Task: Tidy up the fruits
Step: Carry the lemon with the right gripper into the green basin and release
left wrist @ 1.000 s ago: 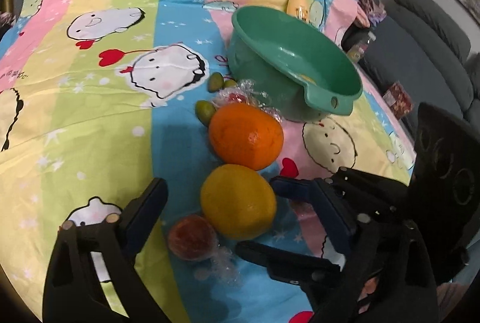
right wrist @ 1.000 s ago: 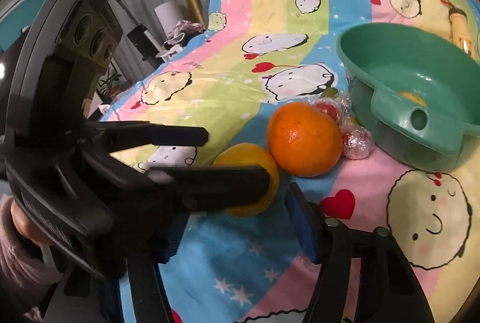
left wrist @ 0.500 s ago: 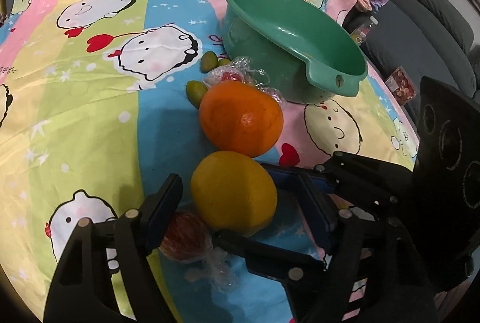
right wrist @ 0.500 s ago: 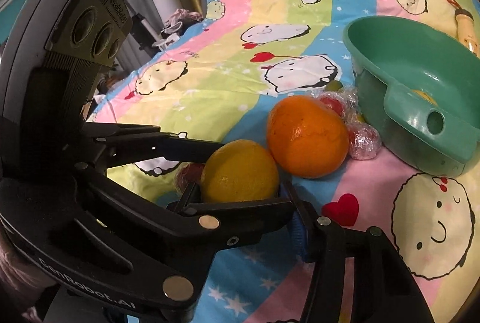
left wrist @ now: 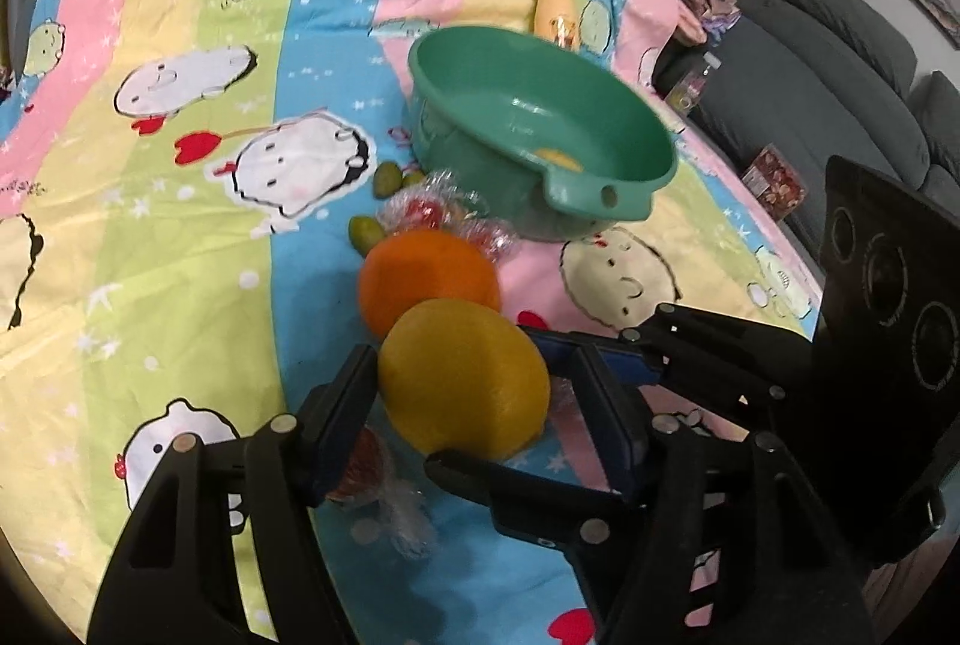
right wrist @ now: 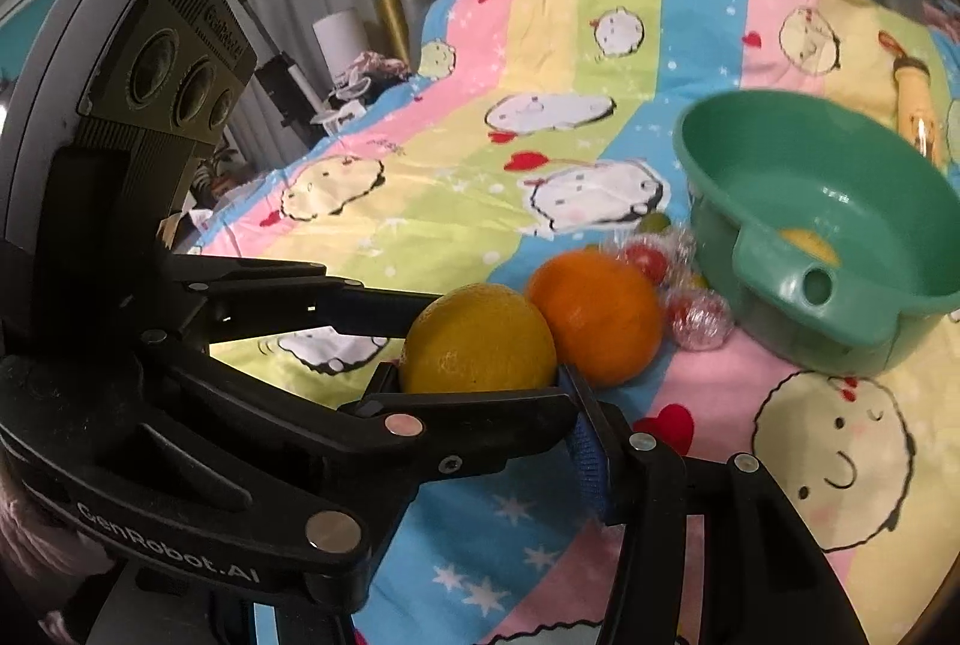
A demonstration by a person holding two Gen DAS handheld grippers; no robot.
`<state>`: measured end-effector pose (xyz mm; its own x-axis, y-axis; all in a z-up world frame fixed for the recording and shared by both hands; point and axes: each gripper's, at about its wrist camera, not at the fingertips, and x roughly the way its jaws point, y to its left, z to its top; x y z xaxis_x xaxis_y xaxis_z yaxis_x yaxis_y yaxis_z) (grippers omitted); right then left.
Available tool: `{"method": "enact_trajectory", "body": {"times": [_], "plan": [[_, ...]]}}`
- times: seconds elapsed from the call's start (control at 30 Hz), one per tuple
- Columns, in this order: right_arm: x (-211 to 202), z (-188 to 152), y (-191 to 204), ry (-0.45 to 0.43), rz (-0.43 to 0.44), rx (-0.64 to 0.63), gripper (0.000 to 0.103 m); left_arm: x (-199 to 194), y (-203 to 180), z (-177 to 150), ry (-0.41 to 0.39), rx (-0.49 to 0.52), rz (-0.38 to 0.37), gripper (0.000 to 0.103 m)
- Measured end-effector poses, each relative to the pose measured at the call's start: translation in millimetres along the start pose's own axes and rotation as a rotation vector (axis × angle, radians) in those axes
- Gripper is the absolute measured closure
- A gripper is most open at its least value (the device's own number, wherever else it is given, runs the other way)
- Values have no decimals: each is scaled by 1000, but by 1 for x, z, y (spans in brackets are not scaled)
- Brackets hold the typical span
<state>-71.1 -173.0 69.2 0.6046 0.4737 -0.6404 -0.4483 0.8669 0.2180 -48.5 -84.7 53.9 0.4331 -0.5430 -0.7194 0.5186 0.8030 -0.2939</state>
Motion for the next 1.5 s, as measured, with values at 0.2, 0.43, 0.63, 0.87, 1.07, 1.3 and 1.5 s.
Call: {"method": "enact_trajectory", "body": {"times": [0.2, 0.43, 0.63, 0.87, 1.07, 1.3, 1.5], "plan": [[-16, 6, 6, -58, -8, -31, 48, -16, -10, 3, -62, 25, 6, 37], [-41, 16, -2, -123, -27, -31, 48, -25, -32, 20, -122, 67, 3, 37], [-63, 31, -27, -189, -46, 19, 48, -21, -55, 55, -130, 126, -7, 37], [-79, 57, -66, -234, -99, 58, 48, 4, -71, 104, -107, 147, -64, 36], [-73, 64, -108, -225, -129, 155, 48, 45, -72, 131, -39, 124, -120, 36], [-47, 57, -139, -126, -158, 231, 48, 88, -61, 132, 64, 54, -166, 38], [-34, 56, -134, -41, -201, 203, 48, 96, -46, 124, 108, -20, -198, 37]]}}
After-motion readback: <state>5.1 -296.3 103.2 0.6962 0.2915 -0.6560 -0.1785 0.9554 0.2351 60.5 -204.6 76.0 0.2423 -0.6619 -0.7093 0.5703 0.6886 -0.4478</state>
